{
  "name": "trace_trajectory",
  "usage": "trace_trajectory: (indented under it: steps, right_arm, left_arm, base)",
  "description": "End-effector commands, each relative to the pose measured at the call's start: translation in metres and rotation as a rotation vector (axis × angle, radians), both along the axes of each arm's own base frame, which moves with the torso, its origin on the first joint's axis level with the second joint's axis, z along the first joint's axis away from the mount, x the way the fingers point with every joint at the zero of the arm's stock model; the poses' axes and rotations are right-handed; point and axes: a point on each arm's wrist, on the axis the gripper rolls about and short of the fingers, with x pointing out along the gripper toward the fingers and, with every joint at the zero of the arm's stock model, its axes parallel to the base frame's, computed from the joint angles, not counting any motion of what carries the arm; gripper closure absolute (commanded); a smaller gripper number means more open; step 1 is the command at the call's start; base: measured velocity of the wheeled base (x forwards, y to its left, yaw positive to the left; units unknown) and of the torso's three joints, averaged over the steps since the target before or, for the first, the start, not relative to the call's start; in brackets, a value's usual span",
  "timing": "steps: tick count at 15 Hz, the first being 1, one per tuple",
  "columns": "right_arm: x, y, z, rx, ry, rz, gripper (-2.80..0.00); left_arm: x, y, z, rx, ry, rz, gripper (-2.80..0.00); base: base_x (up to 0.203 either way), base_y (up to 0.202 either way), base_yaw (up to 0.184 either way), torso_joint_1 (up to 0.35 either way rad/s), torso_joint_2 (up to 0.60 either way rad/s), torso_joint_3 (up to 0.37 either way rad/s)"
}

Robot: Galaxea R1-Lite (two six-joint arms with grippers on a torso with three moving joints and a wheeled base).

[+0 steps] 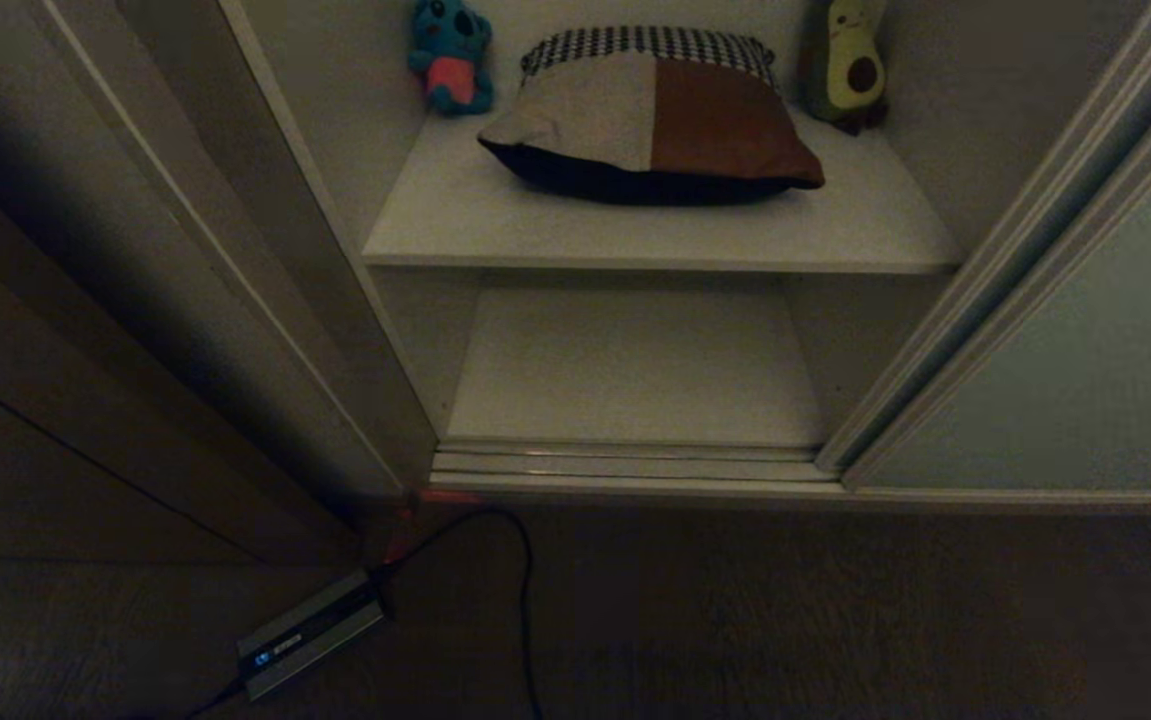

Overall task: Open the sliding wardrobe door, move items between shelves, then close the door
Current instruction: Close the door

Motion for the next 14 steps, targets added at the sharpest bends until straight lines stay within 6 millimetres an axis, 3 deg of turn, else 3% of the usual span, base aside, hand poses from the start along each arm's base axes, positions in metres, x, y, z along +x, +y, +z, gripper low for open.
trace_trajectory:
  steps: [1, 3, 12, 14]
  right_arm:
    - [0.0, 0.0, -0.001, -0.001, 0.003, 0.001, 0.0]
    - [0.0, 0.0, -0.001, -0.001, 0.003, -0.002, 0.0]
    - [0.0, -0.001, -0.002, -0.022, 0.007, -0.027, 0.0]
    - [-0.004, -0.001, 0.012, -0.052, -0.025, -0.031, 0.0]
  left_arm:
    - [0.0, 0.0, 0.0, -0.002, 0.001, 0.0, 0.0]
    - [0.0, 0.0, 0.0, -0.004, -0.003, 0.0, 0.0]
    - [0.0, 0.0, 0.0, -0.002, -0.003, 0.0, 0.0]
    - [0.0, 0.0, 0.0, -0.002, -0.003, 0.0, 0.0]
  base:
    - [0.0, -0.171, -0.003, 0.006, 0.0, 0.002]
    - [0.0, -0.115, -0.003, 0.001, 0.0, 0.0]
    - [0.0, 0.0, 0.0, 0.0, 0.0, 0.0]
    - [0.0, 0.0, 0.0, 0.0, 0.0, 0.0]
